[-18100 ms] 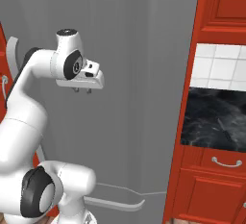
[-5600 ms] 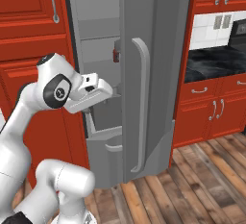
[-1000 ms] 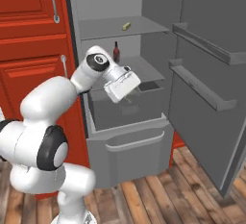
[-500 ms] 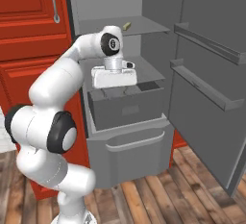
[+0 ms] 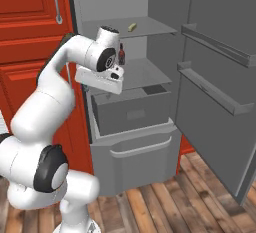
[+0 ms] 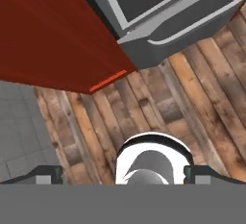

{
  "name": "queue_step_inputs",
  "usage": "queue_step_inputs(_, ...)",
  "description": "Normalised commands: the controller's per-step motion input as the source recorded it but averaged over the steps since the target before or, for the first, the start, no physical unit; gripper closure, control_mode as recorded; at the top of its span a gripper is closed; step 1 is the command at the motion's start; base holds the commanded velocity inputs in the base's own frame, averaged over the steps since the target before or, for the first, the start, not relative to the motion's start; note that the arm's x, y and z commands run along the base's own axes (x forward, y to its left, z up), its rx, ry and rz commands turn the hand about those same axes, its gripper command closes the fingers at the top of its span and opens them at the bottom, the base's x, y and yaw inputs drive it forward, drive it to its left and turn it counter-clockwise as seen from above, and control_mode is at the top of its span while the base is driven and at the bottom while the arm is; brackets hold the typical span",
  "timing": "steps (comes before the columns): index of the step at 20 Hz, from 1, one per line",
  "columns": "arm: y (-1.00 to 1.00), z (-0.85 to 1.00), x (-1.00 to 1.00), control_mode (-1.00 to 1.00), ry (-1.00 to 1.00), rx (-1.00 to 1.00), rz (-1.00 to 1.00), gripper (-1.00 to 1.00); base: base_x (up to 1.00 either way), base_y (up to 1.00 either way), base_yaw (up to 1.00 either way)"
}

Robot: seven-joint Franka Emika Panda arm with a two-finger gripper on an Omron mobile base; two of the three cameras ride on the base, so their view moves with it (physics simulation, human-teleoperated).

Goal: Retrieve the butter from the fridge and place it on a plate on the dining table. Then retrieve the butter knife by the fridge and place it near the plate.

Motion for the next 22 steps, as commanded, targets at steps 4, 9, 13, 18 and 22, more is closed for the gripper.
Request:
queue_step_inputs(4, 0.78, -0.04, 0.0, -1.0, -0.23, -0.18, -0.35, -1.0, 0.0, 0.0, 0.0)
queue_step_inputs(9, 0.19, 0.0, 0.0, -1.0, -0.03, -0.29, -0.08, -1.0, 0.0, 0.0, 0.0)
queue_step_inputs(13, 0.03, 0.0, 0.0, -1.0, 0.02, -0.09, 0.0, -1.0, 0.0, 0.0, 0.0)
queue_step_inputs(18, -0.04, 0.0, -0.26, -1.0, 0.0, 0.02, 0.0, -1.0, 0.0, 0.0, 0.0)
queue_step_inputs(22, -0.01, -0.01, -0.42, -1.0, 0.0, 0.03, 0.0, -1.0, 0.0, 0.0, 0.0)
